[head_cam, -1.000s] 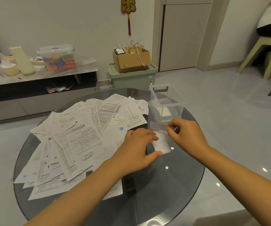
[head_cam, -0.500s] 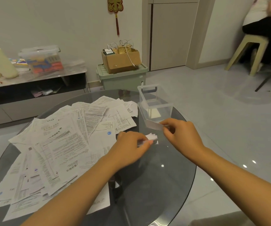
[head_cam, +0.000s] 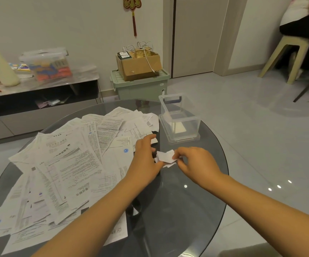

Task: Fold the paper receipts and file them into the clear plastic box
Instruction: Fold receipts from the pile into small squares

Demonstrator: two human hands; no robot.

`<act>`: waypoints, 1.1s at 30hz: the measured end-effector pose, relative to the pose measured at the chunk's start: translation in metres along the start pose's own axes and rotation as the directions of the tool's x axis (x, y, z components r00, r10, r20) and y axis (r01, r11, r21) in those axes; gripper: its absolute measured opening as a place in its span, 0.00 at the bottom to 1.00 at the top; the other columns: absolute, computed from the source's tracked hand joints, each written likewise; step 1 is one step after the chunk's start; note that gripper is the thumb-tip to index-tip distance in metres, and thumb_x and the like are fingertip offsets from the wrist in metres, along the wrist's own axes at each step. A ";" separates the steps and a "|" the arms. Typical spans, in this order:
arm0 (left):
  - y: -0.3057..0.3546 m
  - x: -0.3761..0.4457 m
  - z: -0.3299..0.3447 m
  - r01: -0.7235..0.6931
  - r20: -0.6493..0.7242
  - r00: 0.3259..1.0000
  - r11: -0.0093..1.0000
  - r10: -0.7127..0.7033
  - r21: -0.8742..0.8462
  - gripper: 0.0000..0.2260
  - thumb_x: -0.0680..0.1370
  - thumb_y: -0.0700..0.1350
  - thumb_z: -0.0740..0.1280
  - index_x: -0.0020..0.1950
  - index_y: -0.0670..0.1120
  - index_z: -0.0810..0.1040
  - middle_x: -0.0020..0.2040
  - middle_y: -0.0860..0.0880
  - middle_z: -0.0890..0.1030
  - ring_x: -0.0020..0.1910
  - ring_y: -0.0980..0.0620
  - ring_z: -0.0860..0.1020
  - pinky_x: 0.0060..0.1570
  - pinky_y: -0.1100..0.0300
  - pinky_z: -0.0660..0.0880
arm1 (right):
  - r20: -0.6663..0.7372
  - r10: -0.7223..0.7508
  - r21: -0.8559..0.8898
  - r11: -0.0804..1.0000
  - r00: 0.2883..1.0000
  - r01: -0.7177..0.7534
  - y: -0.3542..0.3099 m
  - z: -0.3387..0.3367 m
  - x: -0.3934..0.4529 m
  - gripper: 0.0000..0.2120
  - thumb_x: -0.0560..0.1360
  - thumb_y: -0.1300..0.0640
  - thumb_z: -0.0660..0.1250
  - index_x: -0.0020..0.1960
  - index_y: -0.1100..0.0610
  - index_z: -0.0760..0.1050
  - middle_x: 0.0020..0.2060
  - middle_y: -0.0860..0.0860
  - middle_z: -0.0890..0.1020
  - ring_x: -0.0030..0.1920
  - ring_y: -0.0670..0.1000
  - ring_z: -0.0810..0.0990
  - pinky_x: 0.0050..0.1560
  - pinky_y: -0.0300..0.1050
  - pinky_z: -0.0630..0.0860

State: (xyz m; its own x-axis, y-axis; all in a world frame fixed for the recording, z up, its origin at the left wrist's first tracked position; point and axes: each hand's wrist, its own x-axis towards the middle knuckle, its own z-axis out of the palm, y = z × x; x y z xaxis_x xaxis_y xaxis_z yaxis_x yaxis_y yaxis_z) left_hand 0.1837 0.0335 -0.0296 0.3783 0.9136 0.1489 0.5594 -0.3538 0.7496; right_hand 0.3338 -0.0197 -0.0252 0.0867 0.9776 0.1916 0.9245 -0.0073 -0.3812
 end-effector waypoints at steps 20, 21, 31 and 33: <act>-0.005 0.000 -0.006 -0.433 0.177 0.901 0.794 0.396 0.428 0.14 0.78 0.46 0.59 0.51 0.42 0.83 0.41 0.45 0.82 0.42 0.46 0.78 0.40 0.53 0.75 | 0.170 -0.191 -0.160 0.963 0.967 0.219 0.012 -0.006 0.023 0.17 0.75 0.43 0.64 0.63 0.43 0.74 0.53 0.49 0.78 0.55 0.50 0.72 0.55 0.40 0.67; -0.005 0.001 -0.006 -0.407 0.161 0.913 0.817 0.375 0.408 0.13 0.79 0.46 0.59 0.52 0.43 0.82 0.42 0.46 0.82 0.42 0.48 0.77 0.42 0.56 0.74 | 0.158 -0.212 -0.172 0.956 0.964 0.238 0.010 -0.006 0.023 0.15 0.76 0.44 0.63 0.61 0.44 0.75 0.51 0.49 0.79 0.54 0.50 0.73 0.53 0.41 0.69; 0.000 0.001 -0.013 -0.326 0.163 0.945 0.871 0.285 0.368 0.11 0.80 0.48 0.61 0.60 0.48 0.76 0.52 0.49 0.80 0.50 0.52 0.77 0.48 0.62 0.72 | 0.047 -0.334 -0.205 0.919 0.941 0.337 0.002 -0.011 0.020 0.11 0.79 0.53 0.58 0.52 0.56 0.77 0.43 0.53 0.81 0.45 0.54 0.75 0.43 0.46 0.69; 0.002 0.001 -0.014 -0.318 0.092 0.948 0.877 0.305 0.360 0.11 0.81 0.47 0.59 0.60 0.48 0.76 0.52 0.49 0.81 0.50 0.51 0.77 0.48 0.61 0.71 | 0.028 -0.356 -0.228 0.907 0.934 0.353 0.002 -0.011 0.020 0.10 0.78 0.55 0.60 0.45 0.57 0.77 0.37 0.52 0.80 0.40 0.54 0.75 0.40 0.48 0.72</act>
State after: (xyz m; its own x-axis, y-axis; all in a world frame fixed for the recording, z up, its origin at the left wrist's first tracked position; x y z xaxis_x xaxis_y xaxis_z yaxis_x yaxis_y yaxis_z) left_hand 0.1751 0.0367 -0.0184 0.5975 0.7393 0.3106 0.6359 -0.6728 0.3782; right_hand 0.3410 -0.0026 -0.0122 -0.2591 0.9215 0.2892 0.9541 0.2907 -0.0718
